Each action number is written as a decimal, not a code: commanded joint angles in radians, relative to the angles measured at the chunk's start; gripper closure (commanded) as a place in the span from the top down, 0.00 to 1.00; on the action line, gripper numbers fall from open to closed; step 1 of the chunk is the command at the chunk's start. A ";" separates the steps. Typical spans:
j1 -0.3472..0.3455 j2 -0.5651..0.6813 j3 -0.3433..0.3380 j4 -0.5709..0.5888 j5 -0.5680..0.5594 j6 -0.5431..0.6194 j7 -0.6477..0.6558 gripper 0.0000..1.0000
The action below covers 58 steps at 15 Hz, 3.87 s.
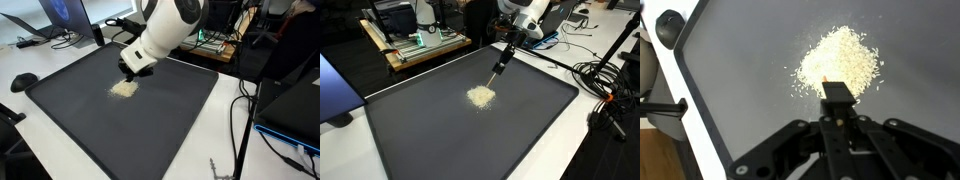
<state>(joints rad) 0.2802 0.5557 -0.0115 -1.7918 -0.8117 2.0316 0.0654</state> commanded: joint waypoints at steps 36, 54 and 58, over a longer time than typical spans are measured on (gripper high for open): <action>-0.214 0.045 0.137 0.245 0.242 -0.054 -0.292 0.03; -0.597 -0.089 0.125 0.037 1.026 0.237 -0.794 0.03; -0.642 -0.117 0.127 -0.063 1.166 0.315 -0.872 0.03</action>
<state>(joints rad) -0.3287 0.5008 0.1053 -1.7414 0.2490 2.2845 -0.7388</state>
